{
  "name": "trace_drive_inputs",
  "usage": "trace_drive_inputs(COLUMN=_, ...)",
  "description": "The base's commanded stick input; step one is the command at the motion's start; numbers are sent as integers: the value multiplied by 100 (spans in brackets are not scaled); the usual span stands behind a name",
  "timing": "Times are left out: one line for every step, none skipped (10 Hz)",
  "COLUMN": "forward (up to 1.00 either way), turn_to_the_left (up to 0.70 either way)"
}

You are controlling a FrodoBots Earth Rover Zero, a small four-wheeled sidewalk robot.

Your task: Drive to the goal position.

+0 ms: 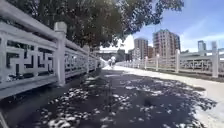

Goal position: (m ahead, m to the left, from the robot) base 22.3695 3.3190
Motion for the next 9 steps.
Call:
trace_drive_inputs(forward=70, turn_to_the_left=0)
trace_drive_inputs(forward=70, turn_to_the_left=0)
trace_drive_inputs(forward=70, turn_to_the_left=0)
trace_drive_inputs(forward=70, turn_to_the_left=0)
trace_drive_inputs(forward=70, turn_to_the_left=0)
trace_drive_inputs(forward=70, turn_to_the_left=0)
trace_drive_inputs(forward=70, turn_to_the_left=0)
trace_drive_inputs(forward=70, turn_to_the_left=0)
trace_drive_inputs(forward=70, turn_to_the_left=0)
